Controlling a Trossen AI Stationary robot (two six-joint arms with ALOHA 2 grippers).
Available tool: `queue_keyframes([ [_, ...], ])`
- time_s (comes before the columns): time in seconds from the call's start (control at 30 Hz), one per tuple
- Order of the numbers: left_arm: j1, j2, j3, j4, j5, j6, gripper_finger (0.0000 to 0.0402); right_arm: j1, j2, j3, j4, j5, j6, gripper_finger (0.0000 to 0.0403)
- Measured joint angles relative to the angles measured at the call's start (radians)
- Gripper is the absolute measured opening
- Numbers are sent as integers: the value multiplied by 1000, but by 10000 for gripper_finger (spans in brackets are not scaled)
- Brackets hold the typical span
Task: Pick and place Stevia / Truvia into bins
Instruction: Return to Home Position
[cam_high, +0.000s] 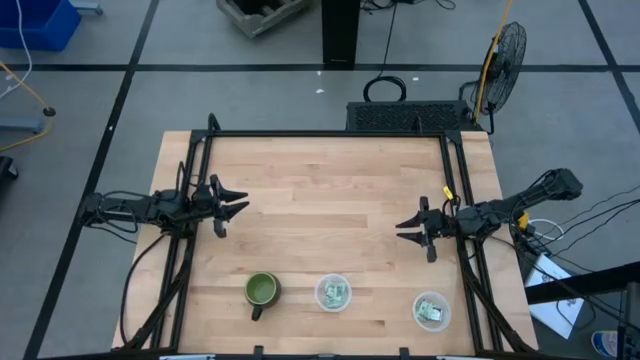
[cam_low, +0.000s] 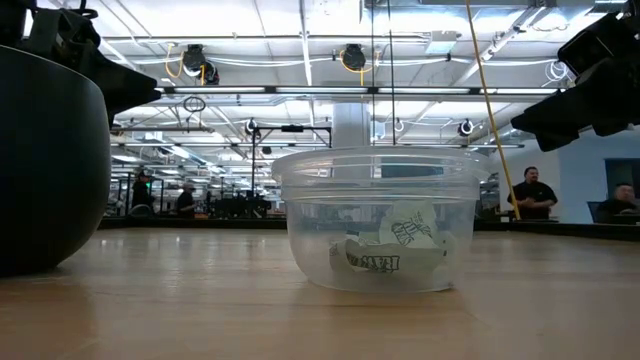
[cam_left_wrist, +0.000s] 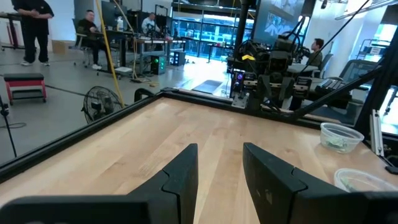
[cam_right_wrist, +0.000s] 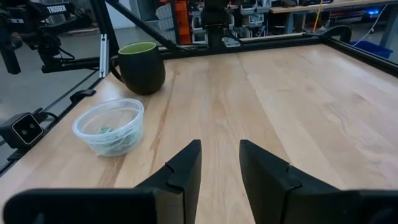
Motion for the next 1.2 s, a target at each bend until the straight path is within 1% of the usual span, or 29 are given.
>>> queue_keyframes([
  [0.4, 0, 0, 0, 0, 0, 0, 131, 0, -108, 0, -1, 0, -9, 105],
  [0.5, 0, 0, 0, 0, 0, 0, 131, 0, -141, 0, -1, 0, -64, 105],
  [0.63, 0, 0, 0, 0, 0, 0, 131, 0, -192, 0, -2, 0, -202, 105],
  [0.77, 0, 0, 0, 0, 0, 0, 131, 0, -261, 0, -3, 0, -248, 105],
  [0.87, 0, 0, 0, 0, 0, 0, 131, 0, -302, 0, 2, 0, -237, 105],
  [1.03, 0, 0, 0, 1, 0, 0, 131, 0, -301, -1, -21, -2, -148, 105],
  [1.2, 0, 0, 0, 2, 0, 0, 131, 0, -301, -1, -28, -3, -142, 105],
])
